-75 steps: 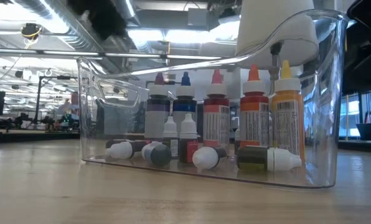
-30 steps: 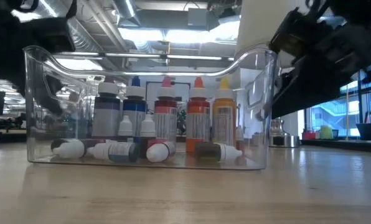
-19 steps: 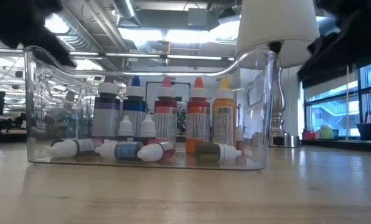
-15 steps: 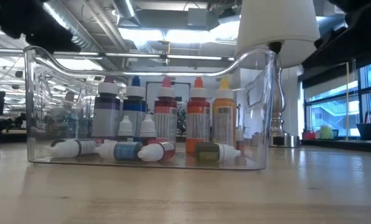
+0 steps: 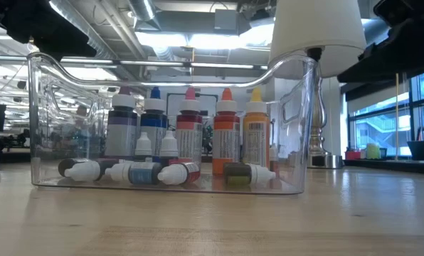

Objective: Pick & Place food coloring
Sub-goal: Put the small red food coloring bottle into the container

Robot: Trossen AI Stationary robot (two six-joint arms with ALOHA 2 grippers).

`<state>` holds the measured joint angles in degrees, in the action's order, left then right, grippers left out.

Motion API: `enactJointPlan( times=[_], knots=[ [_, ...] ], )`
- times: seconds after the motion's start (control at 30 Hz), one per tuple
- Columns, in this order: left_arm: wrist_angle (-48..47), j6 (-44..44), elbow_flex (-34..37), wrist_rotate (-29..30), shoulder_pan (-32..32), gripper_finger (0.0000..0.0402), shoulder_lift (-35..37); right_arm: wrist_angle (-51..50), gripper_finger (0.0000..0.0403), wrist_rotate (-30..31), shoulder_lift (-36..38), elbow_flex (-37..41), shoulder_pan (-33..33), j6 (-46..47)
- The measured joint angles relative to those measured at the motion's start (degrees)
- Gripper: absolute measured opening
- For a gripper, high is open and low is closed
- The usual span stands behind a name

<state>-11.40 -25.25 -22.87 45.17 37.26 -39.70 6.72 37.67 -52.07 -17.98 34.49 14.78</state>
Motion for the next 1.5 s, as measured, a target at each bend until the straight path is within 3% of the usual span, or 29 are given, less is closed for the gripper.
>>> enactJointPlan(
  times=[0.1, 0.23, 0.43, 0.5, 0.63, 0.87, 1.17, 1.5],
  knots=[
    [0.0, -0.9, 0.0, 0.1, 0.0, 0.0179, 0.0, 0.0, 0.0174, 0.2, -0.4, 0.0, -1.5, -1.1],
    [0.1, -1.0, 0.0, 0.1, 0.0, 0.0180, 0.0, 0.7, 0.0237, 1.6, -2.6, 0.0, -3.8, -2.6],
    [0.3, -1.0, 0.0, 0.3, 0.0, 0.0179, 0.0, 8.8, 0.0296, 3.2, -8.7, 0.5, -7.0, -3.0],
    [0.3, -1.0, 0.0, 0.4, 0.0, 0.0180, 0.0, 10.2, 0.0299, 1.6, -11.1, 0.5, -9.0, -1.8],
    [0.3, -1.0, 0.0, 0.4, 0.0, 0.0179, 0.0, 14.8, 0.0300, -8.9, -16.9, 0.5, -13.2, -2.2],
    [0.3, -1.0, 0.0, 0.4, 0.0, 0.0180, 0.0, 26.5, 0.0285, -21.6, -26.8, 0.5, -19.5, -9.2],
    [0.4, -1.0, 0.0, 0.4, 0.0, 0.0180, 0.0, 32.4, 0.0271, -29.7, -34.8, 0.0, -26.4, -13.8],
    [0.4, -1.1, 0.0, 0.3, 0.0, 0.0179, 0.0, 32.4, 0.0270, -35.9, -43.8, -5.9, -27.3, -18.7]
  ],
)
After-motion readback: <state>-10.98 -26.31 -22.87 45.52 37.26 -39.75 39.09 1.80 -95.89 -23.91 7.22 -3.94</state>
